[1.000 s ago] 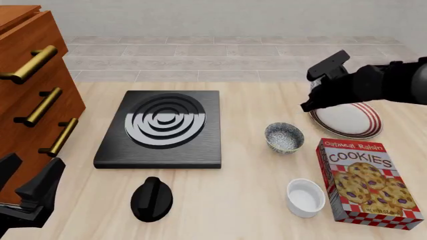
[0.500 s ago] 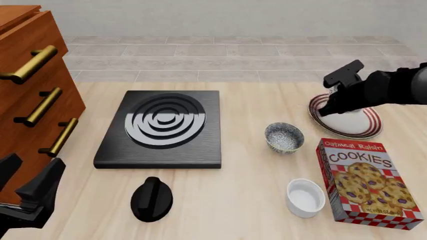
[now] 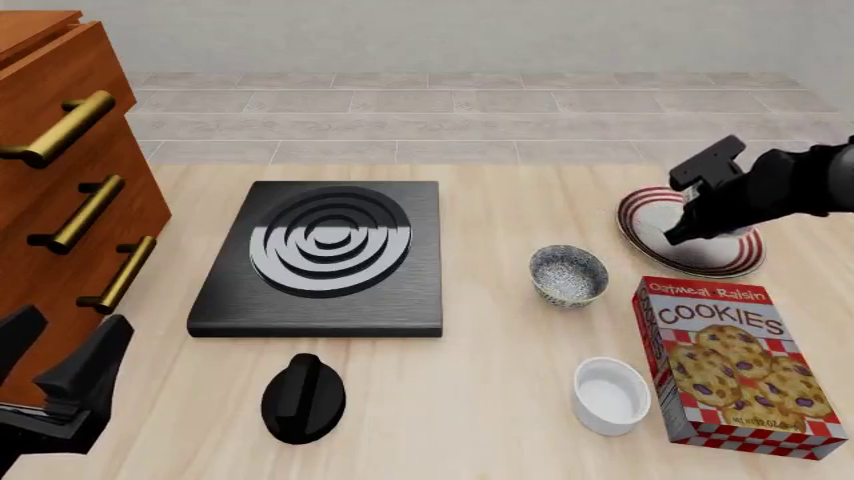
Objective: Pick the akita bowl from table center and place it on the plate.
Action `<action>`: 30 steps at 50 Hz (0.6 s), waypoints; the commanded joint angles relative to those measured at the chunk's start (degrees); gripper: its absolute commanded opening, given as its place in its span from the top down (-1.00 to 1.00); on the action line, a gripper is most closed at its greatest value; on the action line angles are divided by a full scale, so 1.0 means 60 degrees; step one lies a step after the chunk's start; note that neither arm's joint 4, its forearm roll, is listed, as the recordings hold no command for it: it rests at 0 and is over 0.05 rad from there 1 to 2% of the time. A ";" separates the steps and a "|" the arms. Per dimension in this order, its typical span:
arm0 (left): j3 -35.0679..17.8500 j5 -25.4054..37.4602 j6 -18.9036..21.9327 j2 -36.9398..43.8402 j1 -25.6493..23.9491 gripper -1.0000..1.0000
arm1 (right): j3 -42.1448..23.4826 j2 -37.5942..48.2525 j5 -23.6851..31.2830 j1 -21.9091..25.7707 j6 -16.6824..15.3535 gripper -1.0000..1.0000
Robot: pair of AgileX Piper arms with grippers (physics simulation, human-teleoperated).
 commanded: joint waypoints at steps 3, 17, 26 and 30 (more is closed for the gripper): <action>0.0000 0.0088 0.0016 -0.0083 0.0000 -1.00 | -0.0603 0.0546 0.0465 -0.0163 -0.0308 1.00; 0.0000 0.0112 0.0026 -0.0103 -0.0001 -1.00 | -0.0809 0.0892 0.0639 -0.0132 -0.0277 1.00; 0.0000 0.0033 0.0026 -0.0013 -0.0007 -1.00 | -0.0665 0.0981 0.0518 -0.0088 -0.0223 1.00; 0.0000 -0.0095 0.0031 0.0116 -0.0011 -1.00 | -0.0601 0.0969 0.0454 -0.0085 -0.0247 -1.00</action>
